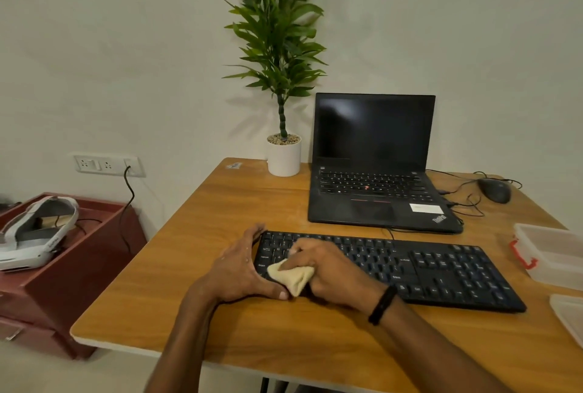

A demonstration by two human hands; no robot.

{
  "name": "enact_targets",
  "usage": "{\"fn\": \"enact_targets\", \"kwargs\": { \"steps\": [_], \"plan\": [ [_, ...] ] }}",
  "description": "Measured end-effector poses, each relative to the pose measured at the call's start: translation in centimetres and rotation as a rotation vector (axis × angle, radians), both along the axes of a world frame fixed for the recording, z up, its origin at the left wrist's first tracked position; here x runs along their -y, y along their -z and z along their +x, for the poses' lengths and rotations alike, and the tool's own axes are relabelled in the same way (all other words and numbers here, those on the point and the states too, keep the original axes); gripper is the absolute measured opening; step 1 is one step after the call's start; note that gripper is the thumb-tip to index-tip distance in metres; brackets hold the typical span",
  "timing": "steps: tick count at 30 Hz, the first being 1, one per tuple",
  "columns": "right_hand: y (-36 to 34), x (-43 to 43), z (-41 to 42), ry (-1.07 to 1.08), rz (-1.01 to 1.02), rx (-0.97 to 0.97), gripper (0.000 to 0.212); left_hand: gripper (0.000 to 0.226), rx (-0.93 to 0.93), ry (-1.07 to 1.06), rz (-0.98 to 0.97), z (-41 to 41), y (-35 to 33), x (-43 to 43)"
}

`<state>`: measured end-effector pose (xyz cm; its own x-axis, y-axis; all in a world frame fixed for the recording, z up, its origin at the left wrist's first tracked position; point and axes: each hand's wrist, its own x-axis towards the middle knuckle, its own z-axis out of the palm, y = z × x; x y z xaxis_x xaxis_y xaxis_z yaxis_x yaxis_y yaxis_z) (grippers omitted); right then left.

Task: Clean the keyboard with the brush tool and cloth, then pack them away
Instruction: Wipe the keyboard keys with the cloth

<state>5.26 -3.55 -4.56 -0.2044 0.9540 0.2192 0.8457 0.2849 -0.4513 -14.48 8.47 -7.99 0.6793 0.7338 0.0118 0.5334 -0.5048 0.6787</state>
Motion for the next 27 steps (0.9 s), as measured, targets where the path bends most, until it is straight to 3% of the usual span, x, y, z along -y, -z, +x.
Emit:
{"fn": "enact_targets", "kwargs": {
  "steps": [5, 7, 11, 14, 17, 18, 22, 24, 27],
  "plan": [
    [0.4, -3.2, 2.0, 0.453, 0.166, 0.096, 0.03, 0.151, -0.004, -0.011, -0.019, 0.3, -0.6, 0.0],
    [0.6, -3.3, 0.2, 0.401, 0.167, 0.053, 0.032, 0.15, 0.005, -0.016, -0.026, 0.1, -0.7, -0.1],
    [0.5, 0.2, -1.3, 0.04, 0.042, 0.01, 0.025, 0.149, 0.032, -0.012, -0.032, -0.1, -0.3, 0.3],
    [0.5, -1.5, 0.7, 0.292, 0.117, 0.105, 0.032, 0.149, 0.006, -0.018, -0.031, 0.1, -0.5, 0.3],
    [0.1, -4.1, 0.2, 0.608, 0.166, 0.029, 0.032, 0.147, 0.011, -0.024, -0.026, 0.2, -0.8, 0.1],
    [0.0, -4.6, -0.9, 0.58, 0.16, 0.008, 0.031, 0.148, 0.011, -0.03, -0.027, 0.2, -0.9, 0.1],
    [0.3, -3.6, -4.1, 0.134, 0.1, 0.011, 0.03, 0.149, 0.026, -0.019, -0.028, -0.1, -0.6, 0.2],
    [-0.1, -3.9, -3.1, 0.179, 0.077, 0.023, 0.031, 0.151, 0.025, -0.028, -0.023, -0.2, -0.6, 0.2],
    [-0.3, -5.5, -1.2, 0.486, 0.128, 0.07, 0.032, 0.15, 0.022, -0.041, -0.016, 0.1, -0.8, 0.2]
  ]
}}
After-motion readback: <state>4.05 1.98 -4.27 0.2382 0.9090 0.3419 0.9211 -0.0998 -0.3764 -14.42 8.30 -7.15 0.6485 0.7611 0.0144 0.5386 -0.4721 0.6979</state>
